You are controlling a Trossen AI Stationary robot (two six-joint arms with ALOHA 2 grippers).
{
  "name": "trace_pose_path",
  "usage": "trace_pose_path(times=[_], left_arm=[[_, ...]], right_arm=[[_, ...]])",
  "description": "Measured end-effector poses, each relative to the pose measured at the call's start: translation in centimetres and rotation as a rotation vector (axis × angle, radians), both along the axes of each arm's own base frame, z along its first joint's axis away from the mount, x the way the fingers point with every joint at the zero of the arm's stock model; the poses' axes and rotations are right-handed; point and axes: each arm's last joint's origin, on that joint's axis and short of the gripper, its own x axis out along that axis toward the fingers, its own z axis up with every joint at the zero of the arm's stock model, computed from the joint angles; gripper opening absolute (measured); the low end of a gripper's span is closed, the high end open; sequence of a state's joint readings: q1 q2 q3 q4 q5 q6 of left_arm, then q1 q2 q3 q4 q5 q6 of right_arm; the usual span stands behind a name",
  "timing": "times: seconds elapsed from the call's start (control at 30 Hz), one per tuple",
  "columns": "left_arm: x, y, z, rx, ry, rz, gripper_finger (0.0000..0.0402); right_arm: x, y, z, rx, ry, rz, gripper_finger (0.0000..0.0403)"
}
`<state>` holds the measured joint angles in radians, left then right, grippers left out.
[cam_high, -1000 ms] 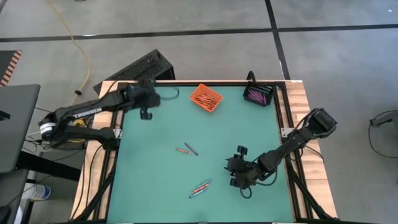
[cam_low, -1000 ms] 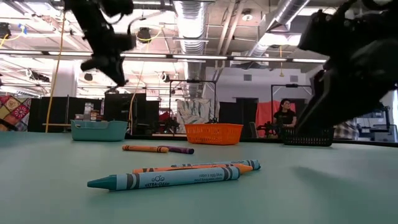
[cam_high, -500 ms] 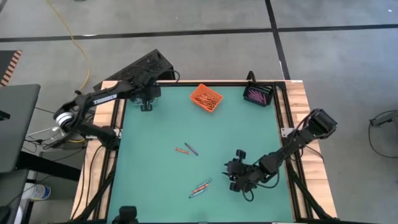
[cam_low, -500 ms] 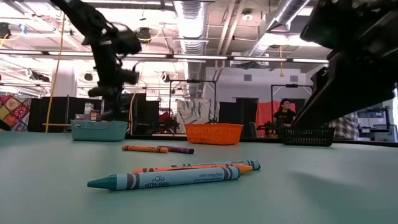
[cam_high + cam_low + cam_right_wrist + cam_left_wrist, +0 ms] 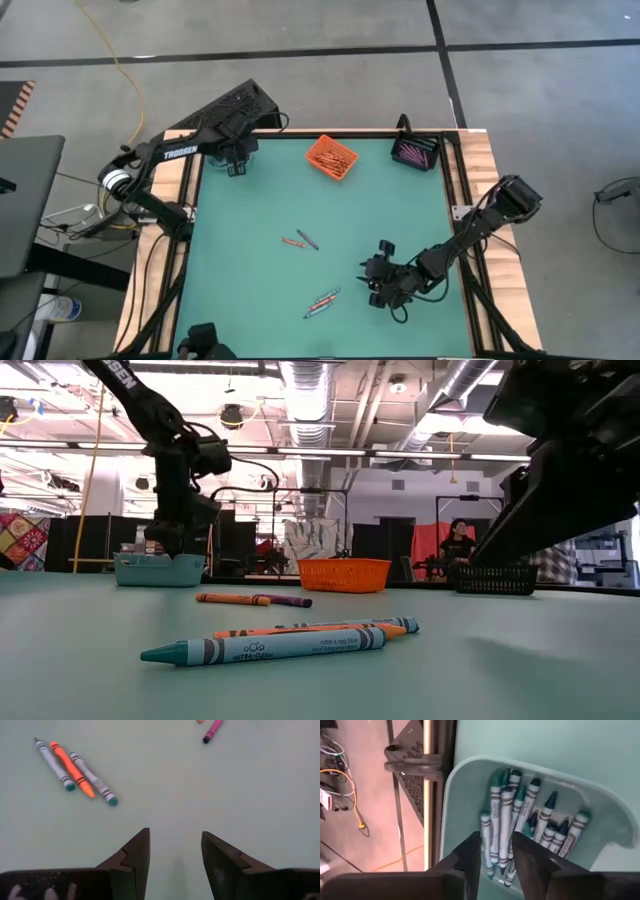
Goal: Sort crayons
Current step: Put the blue crayon into the blue bin
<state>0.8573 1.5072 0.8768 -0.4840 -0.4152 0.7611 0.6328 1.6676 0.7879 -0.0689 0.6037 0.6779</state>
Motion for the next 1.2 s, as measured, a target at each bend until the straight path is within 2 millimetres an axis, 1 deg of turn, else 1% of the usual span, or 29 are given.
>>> trace_pose_path(times=[0.1, 0.2, 0.33, 0.43, 0.57, 0.63, 0.7, 0.9, 1.03, 1.2], left_arm=[[0.0, -0.4, 0.8, 0.025, -0.029, 0.009, 0.0117], [0.2, -1.2, 2.1, 0.062, -0.087, 0.011, 0.0129], [0.6, -3.0, 4.1, 0.087, -0.214, 0.008, 0.0133], [1.0, -4.9, 5.4, 0.028, -0.356, -0.004, 0.0133], [1.7, -7.7, 6.3, -0.156, -0.533, -0.056, 0.0133], [2.3, -9.3, 6.4, -0.259, -0.58, -0.095, 0.0134], [3.1, -10.9, 6.4, -0.331, -0.591, -0.124, 0.0134], [5.2, -16.6, 6.0, -0.436, -0.598, -0.236, 0.0134], [5.8, -20.2, 5.1, -0.459, -0.62, -0.289, 0.0134], [5.7, -23.9, 3.4, -0.486, -0.661, -0.322, 0.0134]], right_arm=[[0.2, -0.3, 0.0, -0.004, -0.001, -0.008, 0.0169], [0.5, -0.7, 0.0, -0.013, 0.001, -0.016, 0.0169], [0.8, -1.3, 0.0, -0.025, 0.003, -0.026, 0.0169], [1.4, -1.8, 0.2, -0.043, -0.013, -0.018, 0.0169], [2.5, -2.6, 0.7, -0.07, -0.07, 0.003, 0.0169], [3.1, -3.1, 1.1, -0.086, -0.106, 0.012, 0.0169], [3.8, -3.6, 1.4, -0.101, -0.144, 0.013, 0.0169], [5.5, -5.9, 1.9, -0.111, -0.216, -0.016, 0.0169], [6.5, -7.6, 1.6, -0.087, -0.232, -0.048, 0.0169], [7.9, -9.3, 0.2, -0.023, -0.249, -0.039, 0.0169]])
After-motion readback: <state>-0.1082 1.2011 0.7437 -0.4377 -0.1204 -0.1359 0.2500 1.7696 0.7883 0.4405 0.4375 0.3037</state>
